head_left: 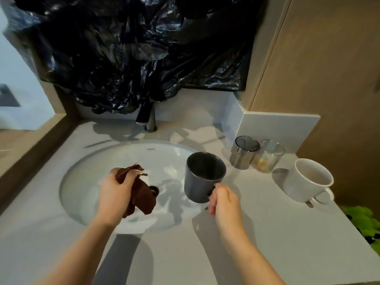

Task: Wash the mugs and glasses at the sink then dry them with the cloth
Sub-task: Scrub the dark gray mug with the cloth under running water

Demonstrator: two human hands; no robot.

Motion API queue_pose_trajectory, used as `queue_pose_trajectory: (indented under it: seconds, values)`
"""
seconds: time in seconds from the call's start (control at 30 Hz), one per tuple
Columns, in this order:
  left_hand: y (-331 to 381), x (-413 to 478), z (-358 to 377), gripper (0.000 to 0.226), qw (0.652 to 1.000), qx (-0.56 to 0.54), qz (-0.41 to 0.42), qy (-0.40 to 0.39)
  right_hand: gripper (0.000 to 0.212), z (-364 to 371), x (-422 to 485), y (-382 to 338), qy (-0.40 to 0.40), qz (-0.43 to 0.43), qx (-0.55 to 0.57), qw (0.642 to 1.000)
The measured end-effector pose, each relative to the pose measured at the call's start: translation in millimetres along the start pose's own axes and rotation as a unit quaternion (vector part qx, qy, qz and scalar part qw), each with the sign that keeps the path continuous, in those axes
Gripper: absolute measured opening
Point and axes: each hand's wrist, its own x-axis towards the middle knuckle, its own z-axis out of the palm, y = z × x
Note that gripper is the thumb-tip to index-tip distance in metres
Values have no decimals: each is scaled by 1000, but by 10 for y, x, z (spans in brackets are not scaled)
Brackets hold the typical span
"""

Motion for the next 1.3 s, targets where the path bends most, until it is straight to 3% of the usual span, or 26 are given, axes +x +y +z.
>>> queue_pose_trajectory:
  seconds: [0.17,0.4,0.57,0.93,1.3]
  values:
    - [-173,507,-532,16,998,55,-32,-16,36,714,140,-41,-14,37,12,999]
    - [-336,1044,-790,41,978,181,-37,-94,35,1230,308,61,-7,81,-17,997]
    - [-567,1143,-698,31,968,215,-41,-119,34,1297,560,238,-12,140,-85,986]
    - [-644,1185,-650,24,960,244,-68,-116,34,1621,911,576,-157,204,-154,954]
    - [-674,1215,-631,22,956,270,-63,-99,32,1835,984,841,-237,237,-69,940]
